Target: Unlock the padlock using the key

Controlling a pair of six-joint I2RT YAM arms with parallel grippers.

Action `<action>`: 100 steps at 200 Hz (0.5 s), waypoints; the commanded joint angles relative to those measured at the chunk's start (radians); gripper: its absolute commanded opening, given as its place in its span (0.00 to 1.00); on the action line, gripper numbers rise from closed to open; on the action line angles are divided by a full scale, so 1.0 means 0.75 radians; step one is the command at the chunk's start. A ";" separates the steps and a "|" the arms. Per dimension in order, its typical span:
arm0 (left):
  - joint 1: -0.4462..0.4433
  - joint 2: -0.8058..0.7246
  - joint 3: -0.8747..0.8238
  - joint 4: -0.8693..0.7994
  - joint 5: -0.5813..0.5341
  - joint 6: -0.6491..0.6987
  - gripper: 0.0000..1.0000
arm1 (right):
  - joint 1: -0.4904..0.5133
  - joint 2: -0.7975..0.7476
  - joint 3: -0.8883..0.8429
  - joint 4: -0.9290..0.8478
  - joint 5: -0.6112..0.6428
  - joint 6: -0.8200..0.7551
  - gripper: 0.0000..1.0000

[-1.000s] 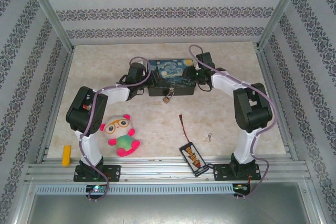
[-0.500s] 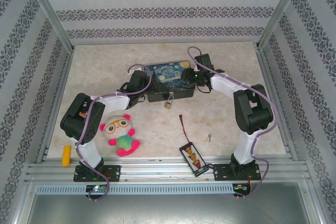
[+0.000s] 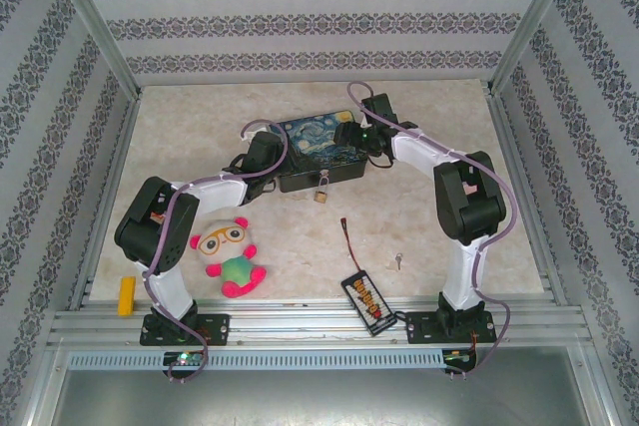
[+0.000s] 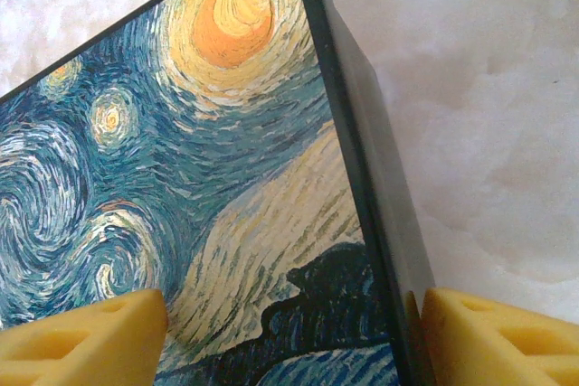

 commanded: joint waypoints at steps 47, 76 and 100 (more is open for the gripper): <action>-0.001 -0.027 0.079 -0.038 0.092 0.112 0.49 | 0.129 0.054 0.010 -0.038 -0.207 0.054 0.73; 0.010 -0.040 0.092 -0.053 0.092 0.132 0.52 | 0.126 0.041 0.010 -0.058 -0.177 0.034 0.79; 0.014 -0.071 0.082 -0.061 0.078 0.147 0.62 | 0.104 0.012 0.031 -0.120 -0.120 -0.017 0.86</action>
